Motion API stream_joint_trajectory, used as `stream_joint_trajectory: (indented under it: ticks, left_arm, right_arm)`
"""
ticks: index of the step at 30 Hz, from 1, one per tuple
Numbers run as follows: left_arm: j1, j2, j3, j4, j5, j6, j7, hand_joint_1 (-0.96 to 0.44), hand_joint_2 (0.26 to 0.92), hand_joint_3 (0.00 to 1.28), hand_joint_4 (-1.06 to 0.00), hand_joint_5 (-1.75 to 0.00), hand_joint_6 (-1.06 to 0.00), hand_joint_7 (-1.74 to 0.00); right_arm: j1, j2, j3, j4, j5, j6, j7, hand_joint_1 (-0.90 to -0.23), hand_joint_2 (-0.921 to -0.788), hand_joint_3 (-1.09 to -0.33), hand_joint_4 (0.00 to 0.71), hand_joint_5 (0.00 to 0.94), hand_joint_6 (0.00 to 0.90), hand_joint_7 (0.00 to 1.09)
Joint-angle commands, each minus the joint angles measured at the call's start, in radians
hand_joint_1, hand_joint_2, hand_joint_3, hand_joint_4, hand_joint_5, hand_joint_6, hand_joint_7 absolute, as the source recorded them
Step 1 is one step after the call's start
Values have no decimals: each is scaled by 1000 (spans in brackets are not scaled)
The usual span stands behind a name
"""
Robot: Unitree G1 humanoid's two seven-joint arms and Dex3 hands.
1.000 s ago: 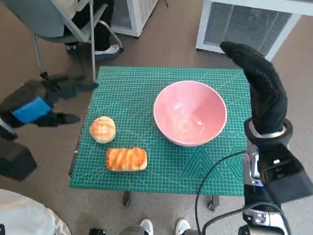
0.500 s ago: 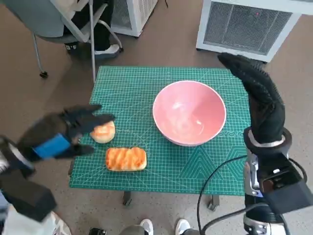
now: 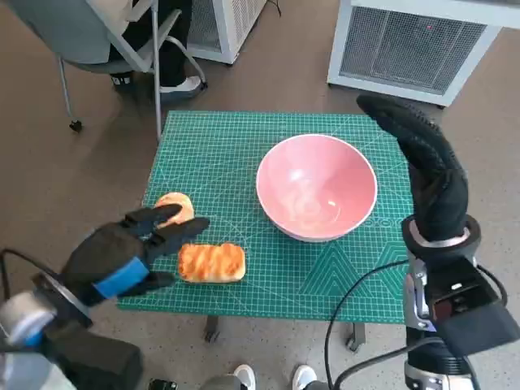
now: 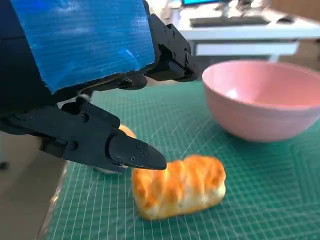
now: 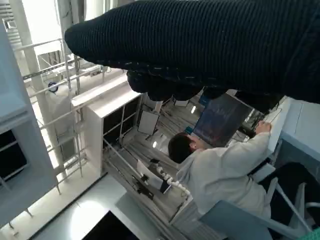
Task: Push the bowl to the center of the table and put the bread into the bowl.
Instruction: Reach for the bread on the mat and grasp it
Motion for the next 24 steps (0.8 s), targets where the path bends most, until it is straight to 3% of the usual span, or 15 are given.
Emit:
stream_joint_trajectory:
  ticks: [1, 9, 17, 24]
  left_arm:
    - [11, -37, -54, -57, 90, 100, -32, -391, 899, 0, -365, 0, -423, -6]
    - [9, -105, -143, -67, 212, 186, -26, -386, 900, 1, -356, 0, -412, 0]
    - [-23, -181, -206, 20, 263, 189, 66, -367, 885, 0, -360, -1, -415, -2]
    - [-53, -234, -257, 93, 298, 226, 91, -325, 877, 0, -354, 0, -408, 0]
  right_arm:
    - [29, 2, 3, 10, 1, 6, -2, -541, -921, -739, 359, 3, -1, 739]
    - [36, 5, 7, 6, 3, 9, -1, -547, -921, -741, 357, 2, -1, 736]
    - [39, 8, 8, 6, 6, 12, -2, -524, -921, -746, 359, 3, -1, 735]
    - [39, 10, 6, 9, 13, 11, 0, -520, -921, -746, 364, 6, -1, 734]
